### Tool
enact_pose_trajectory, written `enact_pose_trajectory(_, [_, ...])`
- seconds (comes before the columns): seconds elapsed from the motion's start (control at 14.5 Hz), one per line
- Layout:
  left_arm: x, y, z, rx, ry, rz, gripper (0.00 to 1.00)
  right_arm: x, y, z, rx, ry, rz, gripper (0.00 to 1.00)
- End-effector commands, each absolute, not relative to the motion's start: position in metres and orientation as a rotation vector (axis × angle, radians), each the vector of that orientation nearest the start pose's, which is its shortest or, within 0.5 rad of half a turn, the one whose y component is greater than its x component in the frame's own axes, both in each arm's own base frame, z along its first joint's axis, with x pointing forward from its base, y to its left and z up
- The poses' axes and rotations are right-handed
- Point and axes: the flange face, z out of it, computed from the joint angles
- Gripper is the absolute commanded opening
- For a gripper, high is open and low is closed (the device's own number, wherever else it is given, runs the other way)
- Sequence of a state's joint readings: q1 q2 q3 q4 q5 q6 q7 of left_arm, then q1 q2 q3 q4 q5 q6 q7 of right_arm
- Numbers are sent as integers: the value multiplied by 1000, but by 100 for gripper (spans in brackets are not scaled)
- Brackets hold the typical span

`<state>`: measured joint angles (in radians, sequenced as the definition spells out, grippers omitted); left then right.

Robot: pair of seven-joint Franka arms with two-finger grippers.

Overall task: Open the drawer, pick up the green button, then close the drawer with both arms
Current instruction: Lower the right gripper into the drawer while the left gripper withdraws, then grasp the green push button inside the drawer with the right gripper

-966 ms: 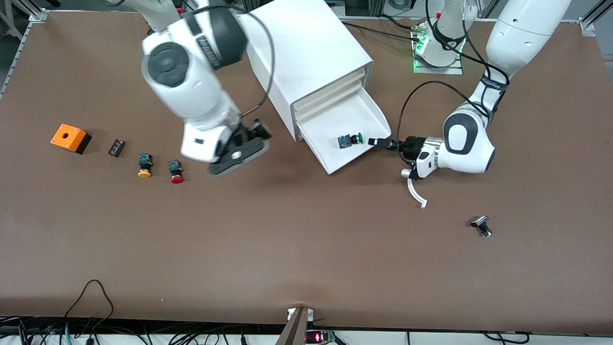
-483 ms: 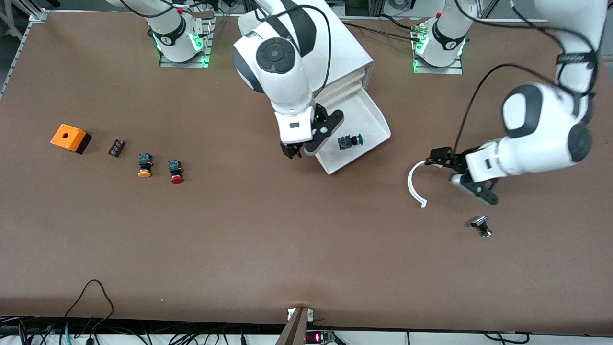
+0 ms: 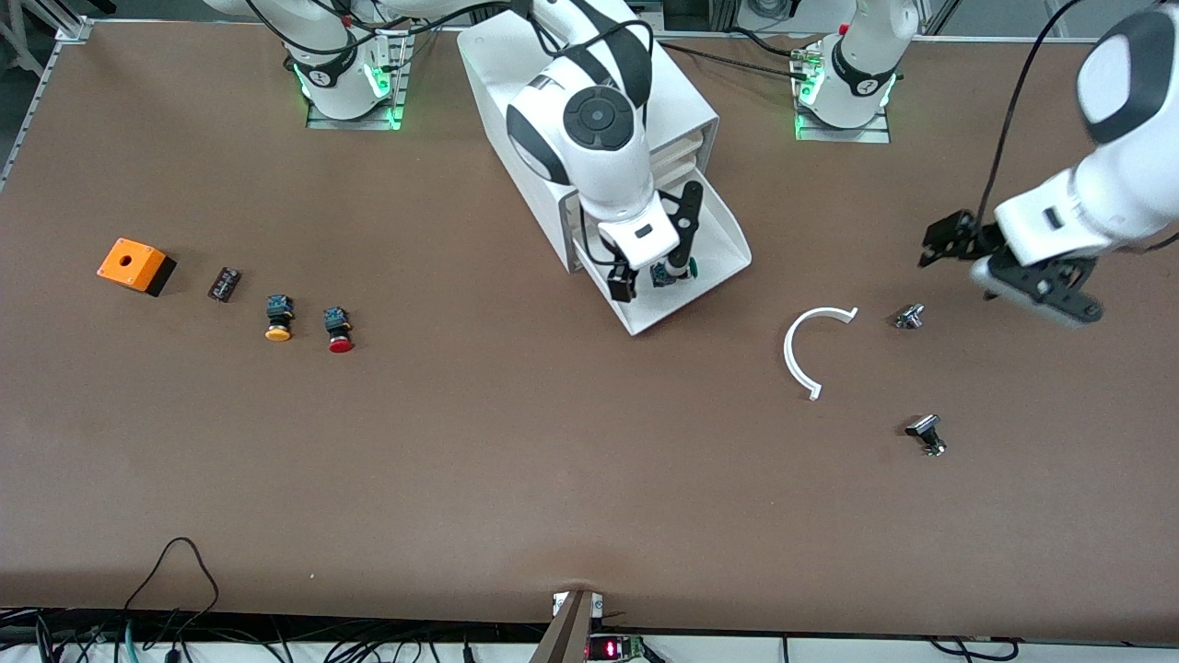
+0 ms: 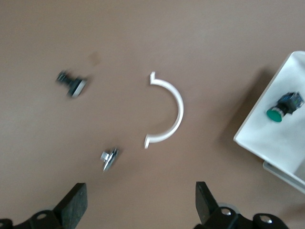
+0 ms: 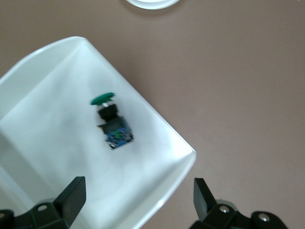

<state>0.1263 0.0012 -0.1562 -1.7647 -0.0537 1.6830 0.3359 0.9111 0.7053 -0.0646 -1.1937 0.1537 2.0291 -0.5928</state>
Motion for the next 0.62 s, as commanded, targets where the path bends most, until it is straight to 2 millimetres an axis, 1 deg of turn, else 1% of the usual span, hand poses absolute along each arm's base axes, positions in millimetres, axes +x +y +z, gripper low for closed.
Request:
enact_pose_trajectory(0.0, [536,-12,575,-3119,263,148,100,486,593,367,-2146,-2132,-191,100])
enact_pose_trajectory(0.07, [537,-11,574,-3121,193,153,100,485,595,357,-2116,-2166,-175,100])
enact_pose_trajectory(0.14, [537,-10,573,-3116,159,153,100,481,600,345,-2107,-2175,-160,100])
enact_pose_trajectory(0.28, [538,-5,572,-3114,135,152,100,464,614,314,-2085,-2229,-114,100])
enact_pose_trajectory(0.34, [538,-1,572,-3117,116,152,100,460,617,303,-2080,-2272,-103,100])
enact_pose_trajectory(0.48, [540,-2,572,-3124,59,142,100,449,628,292,-2066,-2299,-120,100])
enact_pose_trajectory(0.55, [540,-3,572,-3125,20,140,100,449,629,286,-2072,-2294,-134,100])
